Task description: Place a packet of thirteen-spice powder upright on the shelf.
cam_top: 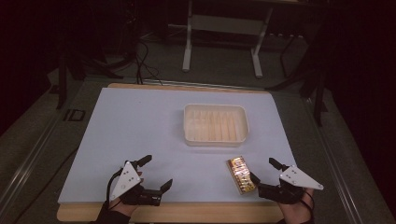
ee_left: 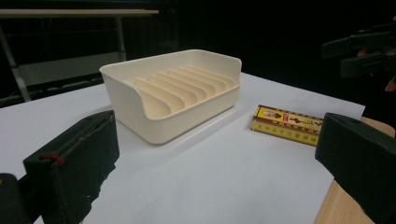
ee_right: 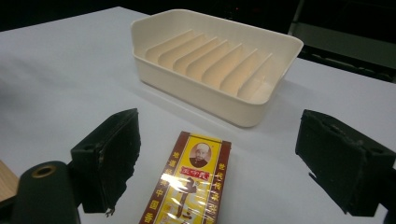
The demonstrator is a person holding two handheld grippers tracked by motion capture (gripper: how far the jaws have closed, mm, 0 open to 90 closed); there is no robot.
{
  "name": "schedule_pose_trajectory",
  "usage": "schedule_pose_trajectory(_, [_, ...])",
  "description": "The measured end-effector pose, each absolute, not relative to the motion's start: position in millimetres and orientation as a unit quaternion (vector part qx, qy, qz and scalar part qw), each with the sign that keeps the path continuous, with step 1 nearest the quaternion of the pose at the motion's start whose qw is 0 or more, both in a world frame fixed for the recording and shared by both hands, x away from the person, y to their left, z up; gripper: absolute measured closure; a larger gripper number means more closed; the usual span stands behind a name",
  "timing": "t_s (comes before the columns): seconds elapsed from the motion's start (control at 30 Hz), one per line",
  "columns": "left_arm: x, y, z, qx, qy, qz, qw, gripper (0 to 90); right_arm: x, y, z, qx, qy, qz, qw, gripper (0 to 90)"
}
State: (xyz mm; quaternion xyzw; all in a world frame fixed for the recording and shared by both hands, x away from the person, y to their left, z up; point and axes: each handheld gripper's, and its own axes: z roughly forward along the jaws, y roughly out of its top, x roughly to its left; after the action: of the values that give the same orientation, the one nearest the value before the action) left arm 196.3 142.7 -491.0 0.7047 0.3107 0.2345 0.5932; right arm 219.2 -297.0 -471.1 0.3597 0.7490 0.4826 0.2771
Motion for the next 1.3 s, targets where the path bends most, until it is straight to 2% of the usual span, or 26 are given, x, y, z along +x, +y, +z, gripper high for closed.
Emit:
schedule_pose_trajectory(0.2, [196, 141, -491, 0.705, 0.31, 0.236, 0.593, 0.7, 217, -295, -467, 0.353, 0.754, 0.483, 0.27, 14.7])
schedule_pose_trajectory(0.27, [196, 141, -491, 0.705, 0.311, 0.237, 0.593, 0.6, 216, -293, -466, 0.351, 0.762, 0.472, 0.272, 19.8])
schedule_pose_trajectory(0.33, [196, 141, -491, 0.705, 0.311, 0.237, 0.593, 0.6, 216, -292, -465, 0.349, 0.764, 0.468, 0.274, 19.8])
schedule_pose_trajectory(0.53, [195, 141, -490, 0.702, 0.316, 0.237, 0.592, 0.7, 218, -288, -459, 0.351, 0.765, 0.466, 0.275, 16.7])
schedule_pose_trajectory(0.57, [195, 141, -490, 0.7, 0.317, 0.238, 0.594, 0.7, 221, -288, -456, 0.349, 0.762, 0.475, 0.269, 13.6])
schedule_pose_trajectory(0.93, [196, 140, -491, 0.7, 0.321, 0.236, 0.592, 0.7, 232, -276, -450, 0.336, 0.779, 0.458, 0.267, 12.2])
schedule_pose_trajectory(1.03, [196, 140, -491, 0.701, 0.322, 0.235, 0.592, 0.7, 242, -269, -449, 0.341, 0.795, 0.436, 0.25, 13.5])
schedule_pose_trajectory(1.3, [196, 140, -491, 0.703, 0.321, 0.233, 0.59, 0.6, 255, -258, -465, 0.346, 0.817, 0.396, 0.236, 13.4])
